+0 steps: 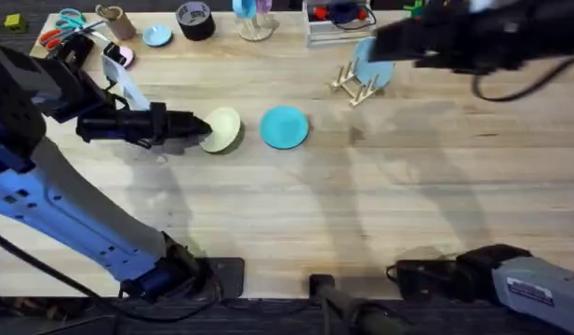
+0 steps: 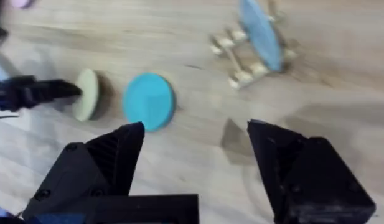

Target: Pick up the plates from the table one by one and place each into a slot on the dish rack.

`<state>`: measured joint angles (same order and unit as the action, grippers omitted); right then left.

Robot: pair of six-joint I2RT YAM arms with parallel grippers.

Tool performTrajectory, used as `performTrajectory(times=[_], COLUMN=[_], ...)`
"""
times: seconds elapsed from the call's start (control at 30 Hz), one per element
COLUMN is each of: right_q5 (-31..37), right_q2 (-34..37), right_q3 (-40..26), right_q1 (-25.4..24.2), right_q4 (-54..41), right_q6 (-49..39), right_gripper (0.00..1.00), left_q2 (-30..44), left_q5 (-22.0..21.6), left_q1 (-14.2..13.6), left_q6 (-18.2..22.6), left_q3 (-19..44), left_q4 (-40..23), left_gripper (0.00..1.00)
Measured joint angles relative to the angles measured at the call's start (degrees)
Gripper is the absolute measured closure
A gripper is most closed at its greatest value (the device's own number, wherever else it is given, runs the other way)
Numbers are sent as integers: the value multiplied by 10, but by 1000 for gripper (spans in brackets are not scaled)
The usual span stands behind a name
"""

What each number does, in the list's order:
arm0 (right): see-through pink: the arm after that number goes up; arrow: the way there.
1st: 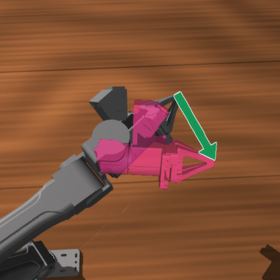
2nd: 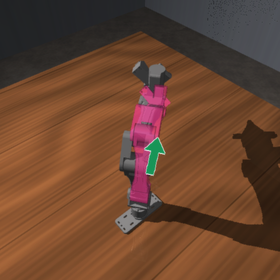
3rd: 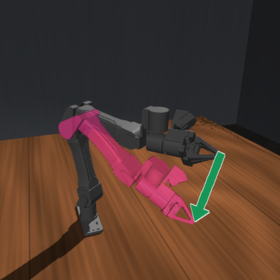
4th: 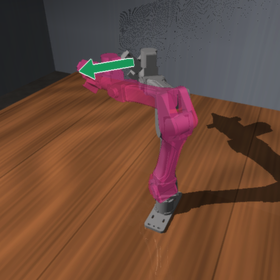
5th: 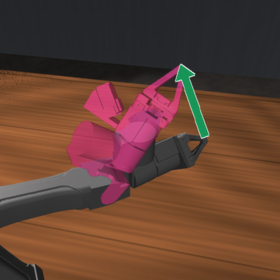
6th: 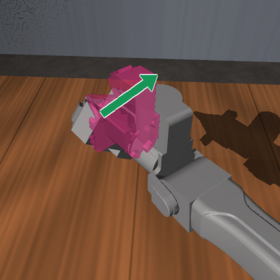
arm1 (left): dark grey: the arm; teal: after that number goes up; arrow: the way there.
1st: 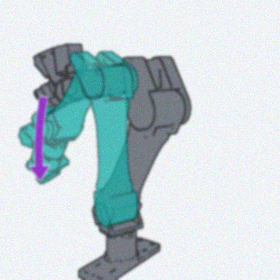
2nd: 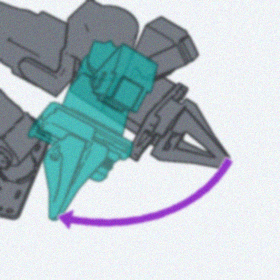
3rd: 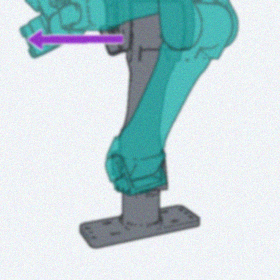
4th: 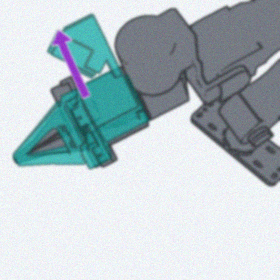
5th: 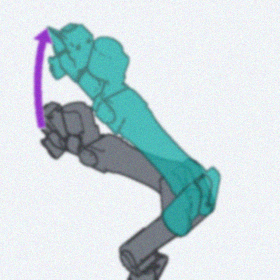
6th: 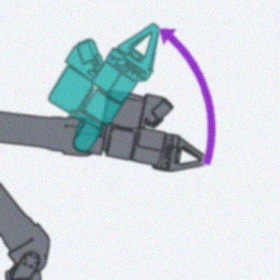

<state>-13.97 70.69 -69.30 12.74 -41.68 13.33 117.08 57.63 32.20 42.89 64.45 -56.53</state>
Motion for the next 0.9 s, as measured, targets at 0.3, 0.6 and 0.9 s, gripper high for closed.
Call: performTrajectory(times=[0.3, 0.6, 0.9], right_q5=[-5, -7, -7], right_q2=[113, 214, 288], right_q3=[-1, -1, -1], right_q1=[114, 206, 262], right_q4=[140, 270, 355], right_q6=[86, 157, 224], right_gripper=[7, 7, 7], left_q2=[0, 0, 0], left_q5=[0, 0, 0], left_q1=[0, 0, 0], left_q6=[0, 0, 0], left_q3=[0, 0, 0], left_q4=[0, 0, 0], left_gripper=[960, 960, 961])
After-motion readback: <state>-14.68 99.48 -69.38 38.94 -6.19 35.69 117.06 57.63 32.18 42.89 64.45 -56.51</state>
